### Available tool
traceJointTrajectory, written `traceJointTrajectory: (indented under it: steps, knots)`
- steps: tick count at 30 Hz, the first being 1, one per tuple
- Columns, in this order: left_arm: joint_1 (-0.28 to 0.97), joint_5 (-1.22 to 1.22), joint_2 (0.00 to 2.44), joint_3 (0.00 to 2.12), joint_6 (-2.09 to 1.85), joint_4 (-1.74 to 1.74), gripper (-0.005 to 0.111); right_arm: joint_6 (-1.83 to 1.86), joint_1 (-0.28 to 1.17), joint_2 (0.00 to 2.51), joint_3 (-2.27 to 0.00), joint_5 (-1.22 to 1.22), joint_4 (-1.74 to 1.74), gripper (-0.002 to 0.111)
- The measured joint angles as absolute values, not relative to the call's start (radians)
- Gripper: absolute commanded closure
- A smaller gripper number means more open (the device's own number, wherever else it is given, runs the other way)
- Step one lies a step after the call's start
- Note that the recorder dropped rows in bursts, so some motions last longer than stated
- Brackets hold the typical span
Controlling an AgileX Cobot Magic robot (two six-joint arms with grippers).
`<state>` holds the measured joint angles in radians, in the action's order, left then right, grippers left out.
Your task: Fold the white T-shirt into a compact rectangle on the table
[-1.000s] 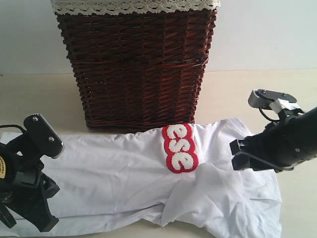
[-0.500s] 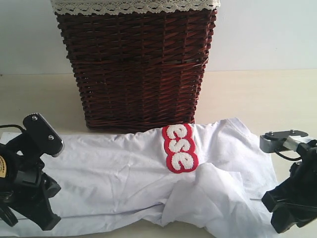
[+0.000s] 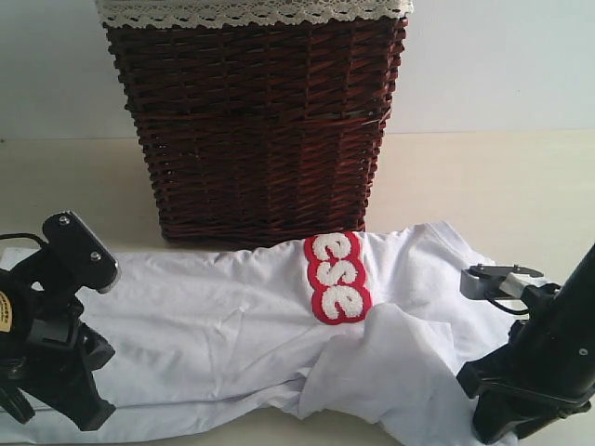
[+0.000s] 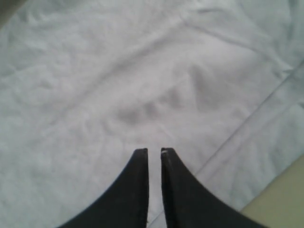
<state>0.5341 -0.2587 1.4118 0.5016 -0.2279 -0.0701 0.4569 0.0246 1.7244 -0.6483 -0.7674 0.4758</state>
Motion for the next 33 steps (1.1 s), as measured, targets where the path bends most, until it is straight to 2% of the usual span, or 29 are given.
traceJointTrajectory:
  steps: [5,15,25,33]
  knots:
    - [0.534,-0.259,1.412,0.502,-0.228,-0.07,0.094,0.467,0.025,1.736,-0.648,-0.767,0.484,0.108]
    - [0.534,-0.257,1.412,0.502,-0.228,-0.07,0.094,0.486,0.025,1.632,-0.7,-0.905,0.489,0.108]
    - [0.534,-0.251,1.412,0.502,-0.228,-0.07,0.094,0.484,0.025,1.533,-0.711,-0.925,0.485,0.108]
    - [0.534,-0.251,1.412,0.502,-0.228,-0.07,0.094,0.479,0.025,1.533,-0.711,-0.922,0.478,0.088]
